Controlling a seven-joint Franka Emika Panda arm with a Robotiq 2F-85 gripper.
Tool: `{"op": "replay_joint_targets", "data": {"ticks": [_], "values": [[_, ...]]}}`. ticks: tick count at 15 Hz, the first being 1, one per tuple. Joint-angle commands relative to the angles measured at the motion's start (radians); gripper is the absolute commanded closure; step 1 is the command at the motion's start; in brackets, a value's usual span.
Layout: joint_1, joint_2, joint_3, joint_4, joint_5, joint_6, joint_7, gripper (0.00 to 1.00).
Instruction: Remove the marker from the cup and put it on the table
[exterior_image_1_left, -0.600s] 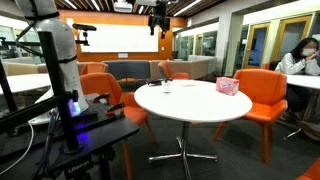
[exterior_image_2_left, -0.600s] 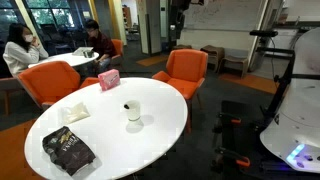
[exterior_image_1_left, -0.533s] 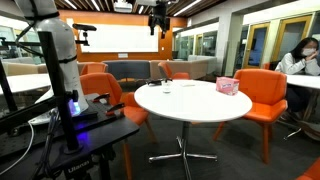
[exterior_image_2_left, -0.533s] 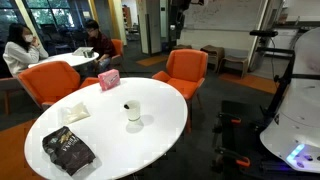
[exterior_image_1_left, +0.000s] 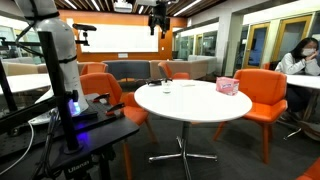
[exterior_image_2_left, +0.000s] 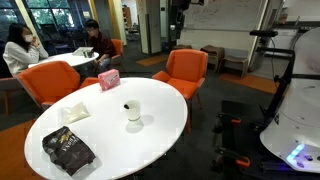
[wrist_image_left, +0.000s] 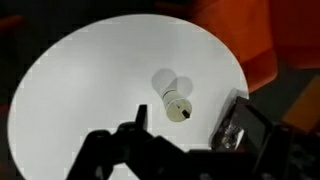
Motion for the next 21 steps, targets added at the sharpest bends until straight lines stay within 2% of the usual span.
{"op": "replay_joint_targets", "data": {"ticks": [1,5,9,15,21], "values": [[-0.038,0.015,0.045,0.001,0.012,0.020,-0.009,0.00],[-0.020,0.113,0.099,0.013,0.030,0.150,0.002,0.00],[0.004,0.286,0.163,0.049,0.036,0.211,-0.176,0.00],[-0.041,0.545,0.267,0.146,-0.025,0.352,-0.378,0.00],[-0.103,0.710,0.371,0.247,-0.016,0.462,-0.434,0.00]]}}
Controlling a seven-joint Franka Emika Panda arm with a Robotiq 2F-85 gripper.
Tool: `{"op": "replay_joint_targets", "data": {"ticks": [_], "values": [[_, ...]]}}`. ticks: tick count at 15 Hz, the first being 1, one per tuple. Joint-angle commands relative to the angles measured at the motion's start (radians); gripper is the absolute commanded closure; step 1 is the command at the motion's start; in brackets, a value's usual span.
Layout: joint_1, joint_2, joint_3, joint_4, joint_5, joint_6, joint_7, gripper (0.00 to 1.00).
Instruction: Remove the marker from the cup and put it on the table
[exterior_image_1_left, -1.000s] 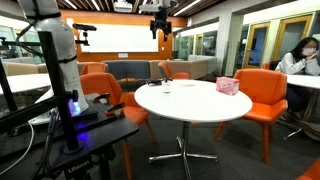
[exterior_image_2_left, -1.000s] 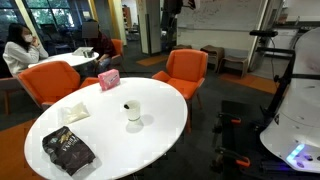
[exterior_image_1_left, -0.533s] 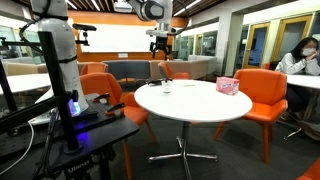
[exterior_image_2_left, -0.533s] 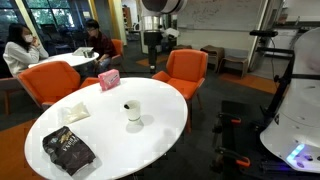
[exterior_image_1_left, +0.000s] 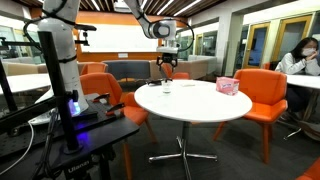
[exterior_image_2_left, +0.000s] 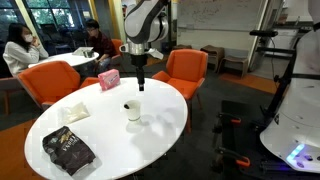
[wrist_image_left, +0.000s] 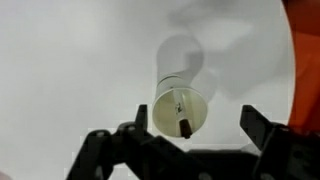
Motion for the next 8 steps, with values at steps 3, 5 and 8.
{"op": "replay_joint_targets", "data": {"ticks": [3,5,8], "values": [[-0.050,0.050,0.074,0.033,-0.017,0.011,0.003,0.00],[-0.053,0.051,0.075,0.033,-0.017,0.011,0.002,0.00],[-0.058,0.050,0.075,0.033,-0.016,0.010,0.002,0.00]]}}
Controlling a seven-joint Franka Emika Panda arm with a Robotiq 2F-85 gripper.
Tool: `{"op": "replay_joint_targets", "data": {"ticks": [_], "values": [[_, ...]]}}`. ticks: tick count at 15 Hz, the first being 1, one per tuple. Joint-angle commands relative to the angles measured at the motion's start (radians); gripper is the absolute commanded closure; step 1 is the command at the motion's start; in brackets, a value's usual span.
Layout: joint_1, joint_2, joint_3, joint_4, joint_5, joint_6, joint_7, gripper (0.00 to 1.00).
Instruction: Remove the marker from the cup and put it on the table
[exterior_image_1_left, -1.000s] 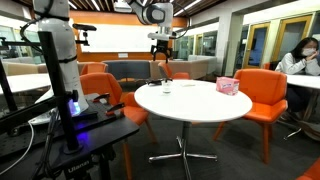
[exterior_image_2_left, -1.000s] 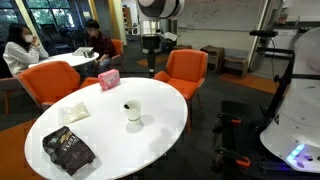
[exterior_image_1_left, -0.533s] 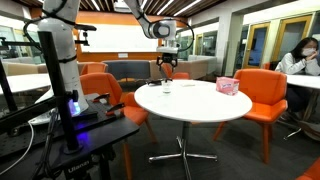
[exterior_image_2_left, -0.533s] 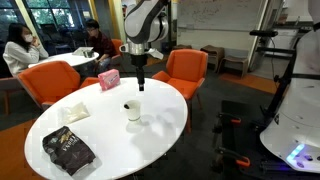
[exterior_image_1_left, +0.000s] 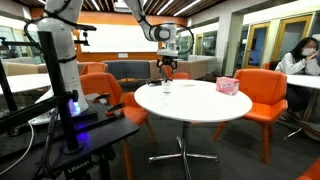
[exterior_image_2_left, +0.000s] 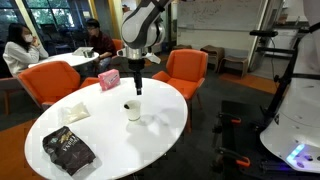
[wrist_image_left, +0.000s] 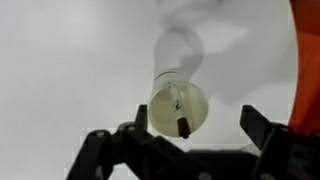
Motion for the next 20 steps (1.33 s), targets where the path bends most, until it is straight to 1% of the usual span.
{"op": "replay_joint_targets", "data": {"ticks": [1,2,3,5,6,7,8,10,11,12,13,14,17,18,19,20], "values": [[-0.026,0.000,0.028,0.001,-0.016,-0.001,0.011,0.00],[-0.026,0.000,0.029,0.001,-0.016,-0.001,0.011,0.00],[-0.010,0.004,0.017,-0.010,-0.049,0.056,0.031,0.00],[0.000,0.014,0.017,-0.023,-0.100,0.140,0.025,0.00],[0.000,0.022,0.019,-0.025,-0.126,0.174,0.021,0.03],[-0.002,0.032,0.023,-0.025,-0.146,0.201,0.020,0.11],[-0.010,0.044,0.036,-0.021,-0.151,0.209,0.012,0.13],[-0.019,0.066,0.058,-0.016,-0.155,0.208,0.006,0.26],[-0.027,0.076,0.073,-0.015,-0.147,0.203,-0.005,0.26],[-0.028,0.085,0.082,-0.014,-0.145,0.200,-0.008,0.24],[-0.029,0.093,0.091,-0.014,-0.145,0.201,-0.008,0.31],[-0.027,0.102,0.092,-0.012,-0.151,0.207,-0.001,0.30],[-0.035,0.120,0.101,-0.004,-0.147,0.222,0.002,0.40],[-0.042,0.122,0.105,-0.003,-0.144,0.227,-0.001,0.51],[-0.048,0.121,0.109,-0.003,-0.140,0.232,-0.002,0.49],[-0.050,0.122,0.110,0.000,-0.142,0.231,-0.001,0.50]]}}
